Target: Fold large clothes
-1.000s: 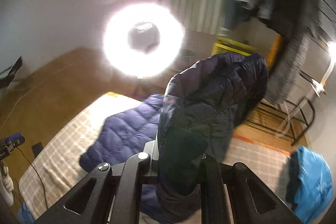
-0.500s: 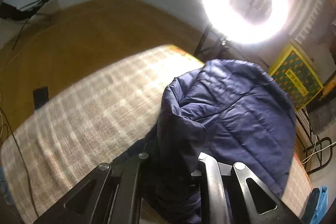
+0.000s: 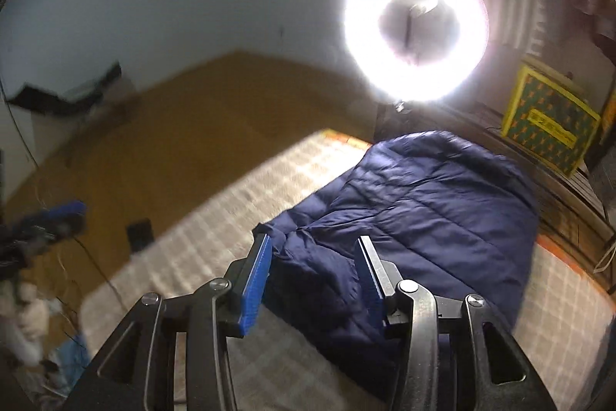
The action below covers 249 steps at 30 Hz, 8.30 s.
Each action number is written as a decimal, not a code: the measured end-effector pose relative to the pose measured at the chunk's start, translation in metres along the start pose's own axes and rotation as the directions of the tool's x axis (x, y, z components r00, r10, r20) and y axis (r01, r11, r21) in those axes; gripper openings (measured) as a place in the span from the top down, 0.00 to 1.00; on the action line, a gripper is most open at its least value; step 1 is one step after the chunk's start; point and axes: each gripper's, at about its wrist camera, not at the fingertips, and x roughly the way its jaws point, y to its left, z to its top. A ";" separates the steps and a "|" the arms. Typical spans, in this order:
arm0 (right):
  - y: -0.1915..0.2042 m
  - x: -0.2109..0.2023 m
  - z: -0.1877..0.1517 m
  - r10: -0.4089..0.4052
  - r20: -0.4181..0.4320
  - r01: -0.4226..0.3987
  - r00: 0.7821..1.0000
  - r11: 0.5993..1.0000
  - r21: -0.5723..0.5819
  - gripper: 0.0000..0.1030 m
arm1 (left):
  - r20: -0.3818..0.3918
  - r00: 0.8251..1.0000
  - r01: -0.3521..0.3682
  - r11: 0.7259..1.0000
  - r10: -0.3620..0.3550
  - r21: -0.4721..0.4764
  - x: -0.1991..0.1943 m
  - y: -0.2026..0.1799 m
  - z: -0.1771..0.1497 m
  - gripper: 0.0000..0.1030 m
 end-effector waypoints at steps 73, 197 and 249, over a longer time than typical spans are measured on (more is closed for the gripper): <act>-0.171 0.014 -0.133 0.105 -0.203 0.009 0.974 0.869 0.494 0.34 | -0.390 0.920 0.021 0.995 0.018 0.094 0.235 -0.074 0.017 0.57; -0.214 -0.156 -0.122 -0.095 -0.089 0.119 0.992 0.938 0.325 0.83 | -0.384 0.857 0.382 0.924 -0.344 0.027 0.164 -0.223 0.034 0.90; -0.647 -0.354 -0.310 -0.647 -0.094 0.596 0.756 0.623 0.506 0.51 | -0.442 0.805 0.509 0.843 -0.394 0.174 0.379 -0.734 -0.094 0.88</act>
